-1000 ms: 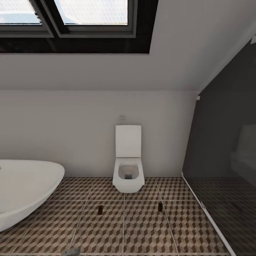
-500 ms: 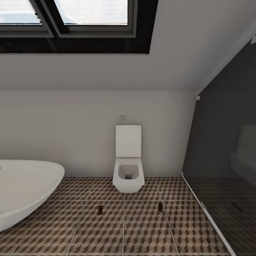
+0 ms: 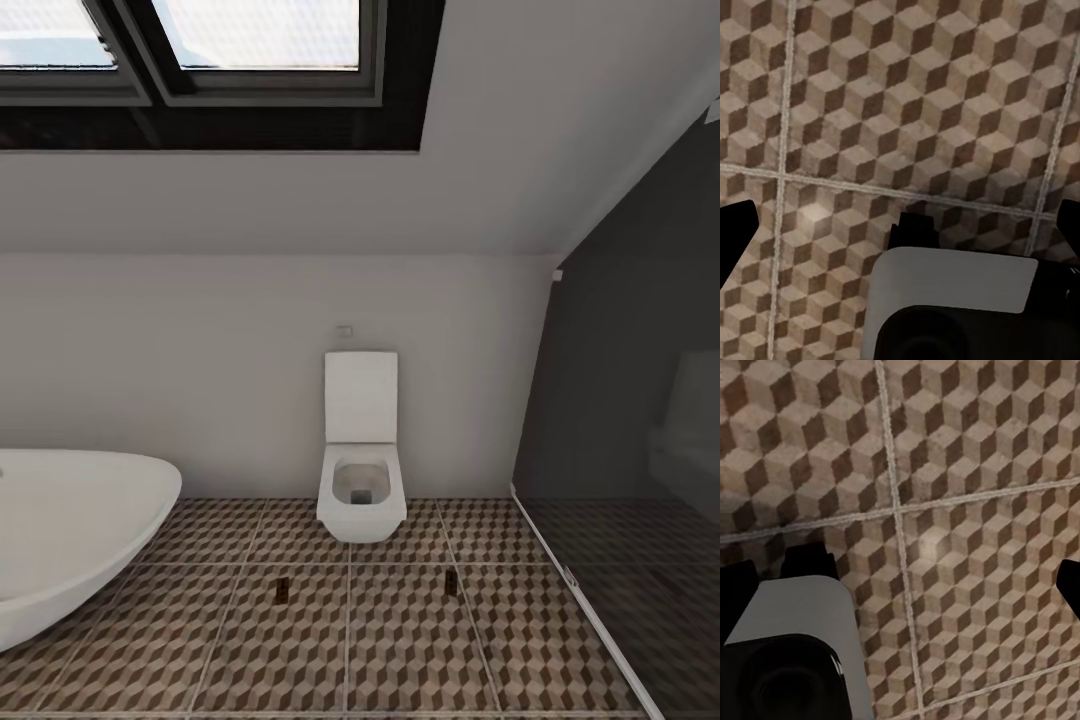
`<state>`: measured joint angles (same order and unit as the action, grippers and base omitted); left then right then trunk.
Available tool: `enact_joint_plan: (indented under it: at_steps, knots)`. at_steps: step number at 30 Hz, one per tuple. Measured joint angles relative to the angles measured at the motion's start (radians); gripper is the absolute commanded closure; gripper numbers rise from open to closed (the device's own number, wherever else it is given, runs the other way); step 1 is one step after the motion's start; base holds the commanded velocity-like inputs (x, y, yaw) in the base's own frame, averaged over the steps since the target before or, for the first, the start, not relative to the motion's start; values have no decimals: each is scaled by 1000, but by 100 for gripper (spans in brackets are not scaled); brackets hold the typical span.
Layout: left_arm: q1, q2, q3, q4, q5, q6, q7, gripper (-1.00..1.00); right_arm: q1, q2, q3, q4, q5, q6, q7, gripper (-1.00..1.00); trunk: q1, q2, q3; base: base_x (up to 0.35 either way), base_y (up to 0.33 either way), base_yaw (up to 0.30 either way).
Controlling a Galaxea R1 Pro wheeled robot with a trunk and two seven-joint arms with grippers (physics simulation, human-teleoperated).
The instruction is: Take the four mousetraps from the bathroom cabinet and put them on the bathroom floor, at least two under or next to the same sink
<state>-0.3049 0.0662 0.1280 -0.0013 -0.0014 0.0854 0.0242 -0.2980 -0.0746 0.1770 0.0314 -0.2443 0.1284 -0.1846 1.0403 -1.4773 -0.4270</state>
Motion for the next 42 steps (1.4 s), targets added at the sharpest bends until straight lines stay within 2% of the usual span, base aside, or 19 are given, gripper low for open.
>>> enact_joint_plan:
  at_steps: [9, 26, 42]
  knots:
    - [0, 0, 1, 0, 1, 1, -2, -100, -10, -2, -3, 0, -2, -1, 0, -100, 0, 0, 0, 0, 0, 0]
    - [0, -2, 0, -3, 1, 1, -2, -100, -6, 30, 0, 0, 6, -1, 1, -100, 0, 0, 0, 0, 0, 0]
    - [0, -2, 0, -3, 1, 1, -2, -100, -5, 29, -1, 0, 6, -1, 1, -100, 0, 0, 0, 0, 0, 0]
